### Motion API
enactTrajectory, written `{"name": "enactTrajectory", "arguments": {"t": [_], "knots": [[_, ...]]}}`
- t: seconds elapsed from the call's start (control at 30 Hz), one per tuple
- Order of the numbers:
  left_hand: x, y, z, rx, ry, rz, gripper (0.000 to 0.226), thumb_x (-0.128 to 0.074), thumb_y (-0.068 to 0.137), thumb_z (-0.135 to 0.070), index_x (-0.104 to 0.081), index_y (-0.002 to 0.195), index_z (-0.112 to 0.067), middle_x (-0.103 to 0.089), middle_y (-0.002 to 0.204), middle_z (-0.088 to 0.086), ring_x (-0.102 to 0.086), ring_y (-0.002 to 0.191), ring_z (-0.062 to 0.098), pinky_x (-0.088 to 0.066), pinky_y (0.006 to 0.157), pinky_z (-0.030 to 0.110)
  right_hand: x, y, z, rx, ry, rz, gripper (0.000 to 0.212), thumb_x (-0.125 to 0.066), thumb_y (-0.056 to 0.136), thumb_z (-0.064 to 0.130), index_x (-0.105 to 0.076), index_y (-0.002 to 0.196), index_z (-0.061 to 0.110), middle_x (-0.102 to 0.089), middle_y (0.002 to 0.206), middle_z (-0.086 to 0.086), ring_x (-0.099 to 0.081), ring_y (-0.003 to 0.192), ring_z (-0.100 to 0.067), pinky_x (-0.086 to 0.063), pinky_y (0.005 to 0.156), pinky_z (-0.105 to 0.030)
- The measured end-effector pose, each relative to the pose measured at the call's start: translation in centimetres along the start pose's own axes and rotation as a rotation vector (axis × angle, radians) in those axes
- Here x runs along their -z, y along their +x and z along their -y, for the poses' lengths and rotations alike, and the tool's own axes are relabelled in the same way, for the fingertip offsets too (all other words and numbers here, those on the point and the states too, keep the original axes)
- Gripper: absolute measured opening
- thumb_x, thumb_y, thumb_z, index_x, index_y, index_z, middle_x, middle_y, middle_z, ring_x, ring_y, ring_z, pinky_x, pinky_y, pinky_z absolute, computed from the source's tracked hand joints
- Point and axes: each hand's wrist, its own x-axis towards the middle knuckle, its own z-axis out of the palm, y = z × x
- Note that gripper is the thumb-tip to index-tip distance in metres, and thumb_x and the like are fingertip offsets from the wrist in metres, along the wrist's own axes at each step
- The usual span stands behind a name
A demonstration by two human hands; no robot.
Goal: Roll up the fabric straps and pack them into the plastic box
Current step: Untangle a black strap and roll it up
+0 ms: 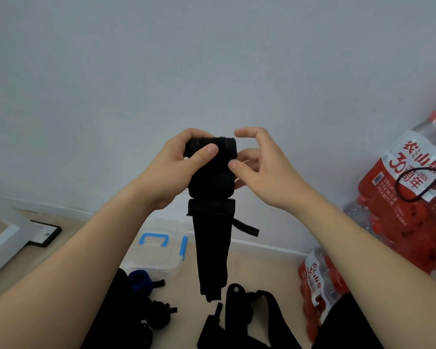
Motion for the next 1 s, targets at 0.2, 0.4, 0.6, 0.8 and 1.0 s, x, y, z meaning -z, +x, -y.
{"name": "enactTrajectory", "arguments": {"t": [0.2,0.4,0.6,0.8,1.0], "knots": [[-0.1,0.5,0.5,-0.016,-0.003,-0.126,0.024,-0.076,0.101,-0.016,-0.069,0.119,-0.03,-0.07,0.102,0.002,-0.072,0.081,0.012,-0.059,0.067,0.028,-0.6,-1.0,0.5,-0.015,-0.325,0.087,0.071,-0.093,0.064,0.067,-0.045,0.109,0.04,-0.07,0.111,0.015,-0.077,0.072,-0.013,-0.06,0.064,-0.035],[0.0,0.8,0.5,0.033,-0.134,-0.168,0.034,-0.083,0.094,-0.009,-0.075,0.126,-0.015,-0.079,0.114,0.012,-0.08,0.102,0.021,-0.065,0.096,0.042,-1.0,-0.3,-0.1,0.236,-0.494,0.09,0.011,-0.088,0.088,0.026,-0.08,0.096,0.025,-0.072,0.101,0.005,-0.073,0.072,-0.01,-0.054,0.073,-0.026],[0.3,0.6,0.4,0.051,-0.192,-0.107,0.03,-0.08,0.096,-0.01,-0.077,0.125,-0.007,-0.079,0.117,0.022,-0.077,0.109,0.04,-0.06,0.1,0.053,-1.4,-0.4,-0.4,0.225,-0.646,0.092,0.057,-0.094,0.066,0.049,-0.056,0.107,0.039,-0.058,0.111,0.017,-0.063,0.089,-0.01,-0.055,0.074,-0.033],[0.3,0.6,0.1,0.055,-0.243,-0.086,0.031,-0.077,0.098,-0.007,-0.075,0.129,-0.008,-0.08,0.118,0.015,-0.079,0.111,0.031,-0.064,0.091,0.036,-1.9,0.2,-0.2,0.388,-0.5,-0.08,0.014,-0.081,0.088,0.025,-0.07,0.098,0.024,-0.068,0.087,0.008,-0.063,0.072,-0.012,-0.053,0.071,-0.035],[0.0,0.2,-0.1,0.056,-0.231,-0.048,0.034,-0.075,0.101,-0.016,-0.072,0.134,-0.009,-0.076,0.127,0.02,-0.076,0.116,0.037,-0.061,0.102,0.052,-1.8,0.3,-0.5,0.27,-0.382,-0.18,0.018,-0.088,0.088,0.039,-0.077,0.096,0.029,-0.073,0.083,0.02,-0.067,0.068,-0.003,-0.051,0.069,-0.023]]}}
